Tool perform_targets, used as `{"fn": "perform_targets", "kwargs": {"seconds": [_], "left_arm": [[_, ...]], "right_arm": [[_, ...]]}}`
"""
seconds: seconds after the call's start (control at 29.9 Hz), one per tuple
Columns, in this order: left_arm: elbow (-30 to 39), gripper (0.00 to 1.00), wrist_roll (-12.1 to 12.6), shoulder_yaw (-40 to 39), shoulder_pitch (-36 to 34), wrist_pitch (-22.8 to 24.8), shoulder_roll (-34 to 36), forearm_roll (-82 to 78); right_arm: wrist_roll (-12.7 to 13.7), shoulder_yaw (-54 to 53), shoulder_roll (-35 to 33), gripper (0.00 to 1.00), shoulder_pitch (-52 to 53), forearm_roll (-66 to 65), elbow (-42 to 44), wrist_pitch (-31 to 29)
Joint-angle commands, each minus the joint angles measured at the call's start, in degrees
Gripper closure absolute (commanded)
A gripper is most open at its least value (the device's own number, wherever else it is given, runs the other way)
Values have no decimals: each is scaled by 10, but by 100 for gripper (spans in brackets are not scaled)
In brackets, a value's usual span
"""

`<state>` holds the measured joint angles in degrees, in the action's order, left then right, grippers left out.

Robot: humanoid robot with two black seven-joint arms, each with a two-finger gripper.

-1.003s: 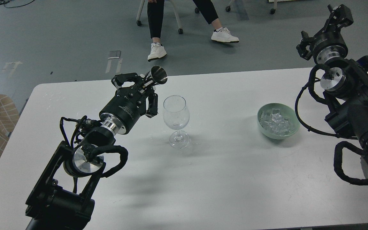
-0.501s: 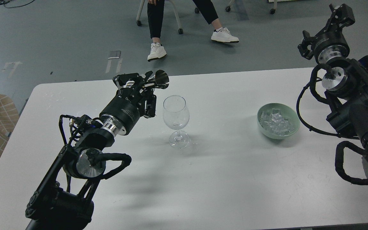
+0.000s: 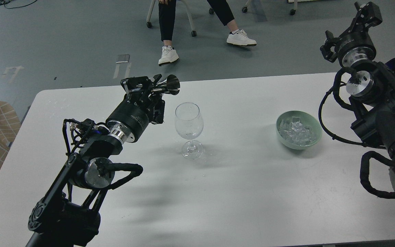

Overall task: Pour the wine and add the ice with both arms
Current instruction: 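Tilt the jigger with the left gripper to pour into the glass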

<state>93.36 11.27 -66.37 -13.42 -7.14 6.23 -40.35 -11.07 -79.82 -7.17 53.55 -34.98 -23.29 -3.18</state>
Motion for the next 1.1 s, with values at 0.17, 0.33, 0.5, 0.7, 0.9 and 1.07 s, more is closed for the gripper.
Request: {"fn": "perform_targets", "kwargs": {"seconds": [0.17,0.33,0.5,0.7,0.9,1.07], "left_arm": [[1,100,-9,29,0,20,1,-86],[-7,100,-9,29,-1,20,1,-92],[-26,100,-19,29,-2,20,1,-93],[-25,100,-21,30,-2,23,9,-109],[-25,100,-22,30,-2,55,13,-158],[-25,100,-23,41,-4,58,14,-203]], "right_arm": [[0,-1,-1,0,1,1,-2,0],[1,0,-1,0,-3,0,-25,3],[1,0,-2,0,-3,0,-32,3],[1,0,-5,0,-4,1,-34,3],[1,0,-6,0,-3,0,-34,3],[1,0,-6,0,-7,0,-34,4]]}}
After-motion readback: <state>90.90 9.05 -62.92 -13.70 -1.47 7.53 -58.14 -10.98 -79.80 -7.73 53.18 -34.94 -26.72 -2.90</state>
